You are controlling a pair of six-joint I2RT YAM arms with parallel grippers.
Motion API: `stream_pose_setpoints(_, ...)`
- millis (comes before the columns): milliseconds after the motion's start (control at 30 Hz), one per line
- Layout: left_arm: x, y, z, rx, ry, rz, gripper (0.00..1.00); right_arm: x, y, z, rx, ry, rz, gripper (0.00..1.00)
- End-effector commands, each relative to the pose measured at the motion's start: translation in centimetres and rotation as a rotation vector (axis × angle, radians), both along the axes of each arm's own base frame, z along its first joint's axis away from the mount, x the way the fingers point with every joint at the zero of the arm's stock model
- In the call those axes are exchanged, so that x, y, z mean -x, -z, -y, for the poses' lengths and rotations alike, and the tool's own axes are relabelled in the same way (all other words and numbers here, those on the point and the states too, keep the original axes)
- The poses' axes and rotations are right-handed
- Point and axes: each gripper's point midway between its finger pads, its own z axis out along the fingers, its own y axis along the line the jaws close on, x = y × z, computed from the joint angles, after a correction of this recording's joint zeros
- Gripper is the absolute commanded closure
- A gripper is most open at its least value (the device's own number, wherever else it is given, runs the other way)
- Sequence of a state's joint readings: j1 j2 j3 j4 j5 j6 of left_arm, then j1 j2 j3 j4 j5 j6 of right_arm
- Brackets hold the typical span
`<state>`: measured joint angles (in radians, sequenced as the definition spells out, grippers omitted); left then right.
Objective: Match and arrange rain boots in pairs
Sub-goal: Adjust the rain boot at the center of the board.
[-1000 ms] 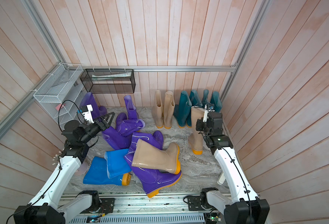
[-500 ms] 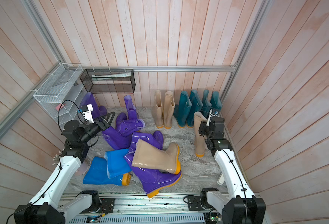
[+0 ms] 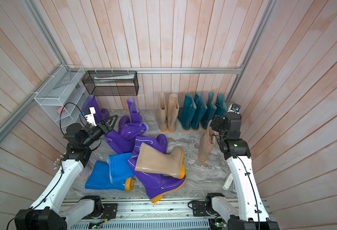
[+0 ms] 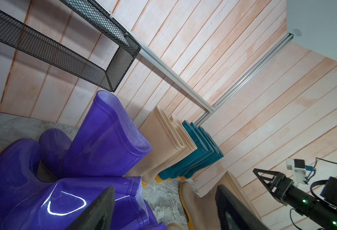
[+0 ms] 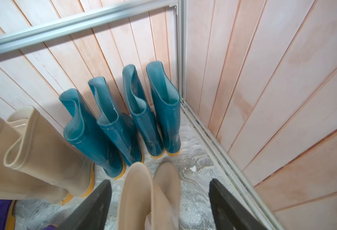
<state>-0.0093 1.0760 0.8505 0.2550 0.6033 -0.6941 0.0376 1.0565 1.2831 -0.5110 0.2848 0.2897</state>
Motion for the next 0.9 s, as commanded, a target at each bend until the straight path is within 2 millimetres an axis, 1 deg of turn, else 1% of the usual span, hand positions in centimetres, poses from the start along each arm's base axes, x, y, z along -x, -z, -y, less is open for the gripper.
stream_pose_setpoints(0, 0.4, 0.1, 0.3, 0.001, 0.019, 0.008, 0.18, -0.1, 1.3, -0.6, 0.007, -0.040, -0.103, 0.15)
stream_pose_setpoints(67, 0.4, 0.1, 0.3, 0.003, 0.019, 0.008, 0.18, -0.7, 2.4, -0.9, 0.022, -0.064, -0.166, 0.15)
stream_pose_setpoints(100, 0.5, 0.1, 0.4, 0.004, 0.022, 0.007, 0.18, -1.1, 3.2, -1.2, 0.025, -0.079, -0.197, 0.06)
stream_pose_setpoints(133, 0.5, -0.1, 0.4, 0.007, 0.024, 0.011, 0.18, -1.3, 3.8, -1.2, 0.030, -0.084, -0.218, 0.02)
stream_pose_setpoints(167, 0.6, -0.3, 0.5, 0.009, 0.030, 0.014, 0.18, -1.3, 4.6, -1.3, 0.027, -0.088, -0.240, 0.02)
stream_pose_setpoints(233, 0.8, -0.4, 0.5, 0.012, 0.033, 0.017, 0.18, -1.4, 5.7, -2.3, -0.001, -0.143, -0.266, 0.02)
stream_pose_setpoints(333, 0.9, -0.6, 0.6, 0.015, 0.037, 0.023, 0.18, -1.5, 8.3, -3.1, -0.028, -0.182, -0.336, 0.02)
stream_pose_setpoints(400, 1.0, -0.6, 0.7, 0.015, 0.042, 0.023, 0.18, -1.5, 10.5, -3.2, -0.038, -0.181, -0.398, 0.02)
stream_pose_setpoints(467, 1.1, -0.8, 0.7, 0.015, 0.043, 0.027, 0.18, -1.3, 12.0, -2.9, -0.039, -0.167, -0.434, 0.02)
stream_pose_setpoints(500, 1.2, -0.9, 0.7, 0.014, 0.042, 0.030, 0.18, -1.2, 12.6, -2.7, -0.042, -0.150, -0.445, 0.07)
stream_pose_setpoints(567, 1.2, -1.0, 0.6, 0.012, 0.039, 0.035, 0.18, -0.9, 12.8, -2.7, -0.047, -0.145, -0.440, 0.28)
stream_pose_setpoints(633, 1.2, -0.9, 0.6, 0.013, 0.041, 0.032, 0.18, -0.7, 12.3, -2.2, -0.034, -0.124, -0.424, 0.69)
stream_pose_setpoints(667, 1.2, -0.9, 0.7, 0.014, 0.043, 0.031, 0.18, -0.6, 12.0, -1.7, -0.018, -0.104, -0.420, 0.85)
stream_pose_setpoints(700, 1.2, -0.9, 0.7, 0.016, 0.044, 0.032, 0.18, -0.5, 11.7, -1.2, 0.002, -0.090, -0.419, 0.98)
stream_pose_setpoints(733, 1.2, -0.9, 0.7, 0.019, 0.045, 0.032, 0.18, -0.6, 11.4, -0.8, 0.022, -0.082, -0.419, 1.00)
stream_pose_setpoints(833, 1.0, -0.6, 0.7, 0.023, 0.047, 0.023, 0.18, -1.2, 11.0, 0.3, 0.098, -0.087, -0.447, 1.00)
stream_pose_setpoints(867, 0.9, -0.5, 0.7, 0.024, 0.047, 0.021, 0.18, -1.7, 10.9, 0.2, 0.111, -0.108, -0.460, 1.00)
